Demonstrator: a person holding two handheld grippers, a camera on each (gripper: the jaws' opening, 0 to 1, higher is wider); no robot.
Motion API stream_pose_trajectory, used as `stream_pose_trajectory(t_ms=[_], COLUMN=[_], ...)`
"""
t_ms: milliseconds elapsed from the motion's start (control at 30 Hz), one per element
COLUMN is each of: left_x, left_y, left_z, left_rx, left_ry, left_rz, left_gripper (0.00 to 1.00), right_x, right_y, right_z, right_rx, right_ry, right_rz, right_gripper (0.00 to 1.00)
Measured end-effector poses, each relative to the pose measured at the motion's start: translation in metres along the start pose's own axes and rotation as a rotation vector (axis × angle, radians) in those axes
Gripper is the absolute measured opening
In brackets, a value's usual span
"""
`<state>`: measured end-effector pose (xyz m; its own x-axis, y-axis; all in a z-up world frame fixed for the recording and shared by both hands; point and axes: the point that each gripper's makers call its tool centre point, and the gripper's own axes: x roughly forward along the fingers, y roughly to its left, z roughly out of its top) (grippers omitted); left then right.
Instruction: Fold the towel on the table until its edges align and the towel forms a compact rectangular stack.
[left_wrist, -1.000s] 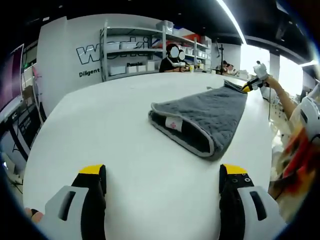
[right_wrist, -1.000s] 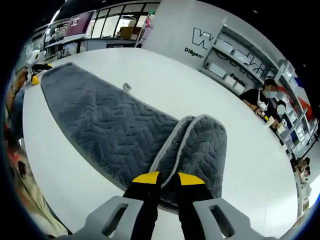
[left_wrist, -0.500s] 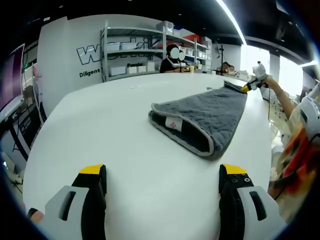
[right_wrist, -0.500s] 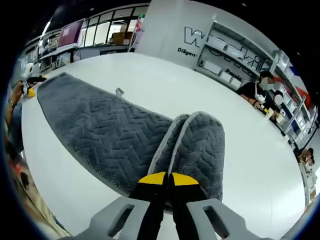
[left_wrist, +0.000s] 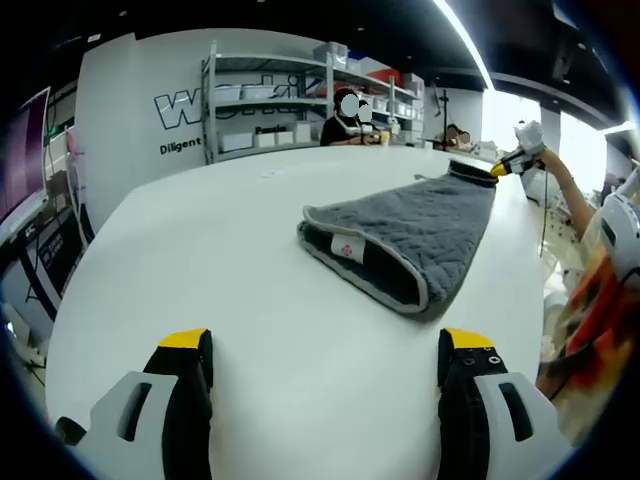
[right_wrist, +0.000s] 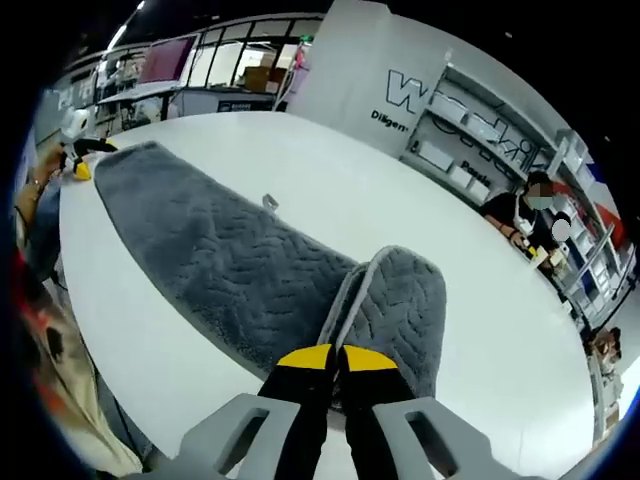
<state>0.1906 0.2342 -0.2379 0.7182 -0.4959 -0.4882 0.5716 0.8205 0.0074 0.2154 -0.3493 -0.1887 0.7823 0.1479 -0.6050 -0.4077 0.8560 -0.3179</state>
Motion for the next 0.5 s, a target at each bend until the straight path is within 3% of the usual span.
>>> stream_pose_trajectory(t_ms=[100,233,500], left_x=[0.000,-0.001,-0.001], left_y=[0.001,0.001,0.001], left_z=[0.001,0.001,0.001], left_rx=[-0.001,-0.001,-0.002], left_ry=[-0.001,0.001,0.002], left_rz=[0.002,0.003,0.004], left_gripper=[0.92,0.92,0.92], right_x=[-0.010,-0.009,0.002], right_y=[0.014,0.029,0.039], right_z=[0.006,-0.002,-0.021], right_rx=[-0.054,-0.123,-0.124], right_ry=[0.012,0.064,0.114], right_rz=[0.019,0.067,0.127], right_gripper=[0.00,0.00,0.02])
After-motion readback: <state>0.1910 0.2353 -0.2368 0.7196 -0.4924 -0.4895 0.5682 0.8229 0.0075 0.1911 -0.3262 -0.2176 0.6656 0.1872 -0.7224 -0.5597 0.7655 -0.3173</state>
